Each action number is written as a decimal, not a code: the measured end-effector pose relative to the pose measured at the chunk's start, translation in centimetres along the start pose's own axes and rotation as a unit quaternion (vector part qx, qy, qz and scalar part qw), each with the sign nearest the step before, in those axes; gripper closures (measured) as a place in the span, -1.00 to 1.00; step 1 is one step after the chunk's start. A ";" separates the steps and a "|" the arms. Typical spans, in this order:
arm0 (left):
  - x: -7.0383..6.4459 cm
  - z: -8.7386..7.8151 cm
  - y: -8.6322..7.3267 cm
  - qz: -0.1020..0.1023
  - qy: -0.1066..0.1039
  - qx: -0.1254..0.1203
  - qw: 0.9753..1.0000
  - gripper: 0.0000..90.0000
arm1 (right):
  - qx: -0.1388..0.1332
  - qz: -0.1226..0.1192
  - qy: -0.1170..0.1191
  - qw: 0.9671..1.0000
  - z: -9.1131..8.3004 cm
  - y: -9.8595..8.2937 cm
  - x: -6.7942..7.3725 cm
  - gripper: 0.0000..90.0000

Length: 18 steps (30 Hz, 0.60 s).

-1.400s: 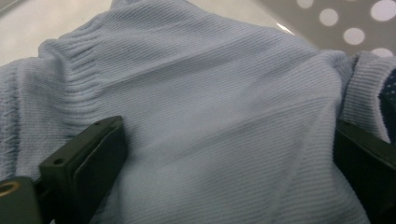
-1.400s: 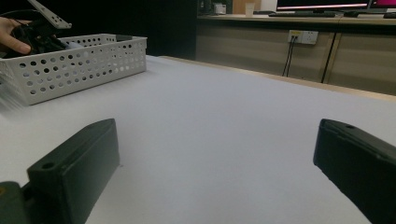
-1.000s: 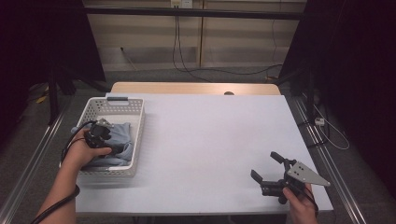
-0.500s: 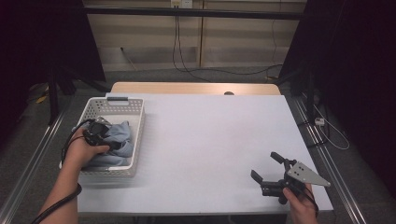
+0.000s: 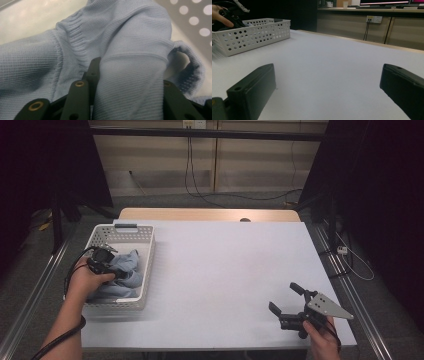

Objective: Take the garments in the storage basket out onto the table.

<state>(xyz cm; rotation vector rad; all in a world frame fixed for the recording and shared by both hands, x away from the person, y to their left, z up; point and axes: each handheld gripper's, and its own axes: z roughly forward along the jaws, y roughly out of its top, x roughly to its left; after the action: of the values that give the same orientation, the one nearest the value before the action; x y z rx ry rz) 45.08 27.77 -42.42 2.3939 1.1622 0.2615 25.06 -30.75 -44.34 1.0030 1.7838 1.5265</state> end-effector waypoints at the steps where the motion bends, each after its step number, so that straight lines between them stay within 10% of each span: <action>1: 0.0 0.0 0.0 0.000 0.000 0.000 1.000 0.41 | 0.000 0.000 0.000 1.000 0.0 0.0 0.0 -1.00; 18: -0.8 -1.8 2.6 -0.020 -0.014 0.033 0.999 0.48 | -0.001 0.002 0.001 1.000 0.1 0.0 -0.1 -1.00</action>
<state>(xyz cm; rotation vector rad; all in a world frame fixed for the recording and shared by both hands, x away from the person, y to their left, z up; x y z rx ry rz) 45.73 26.35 -39.60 2.4198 1.2228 0.1788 25.17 -30.79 -44.39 1.0048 1.7830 1.5303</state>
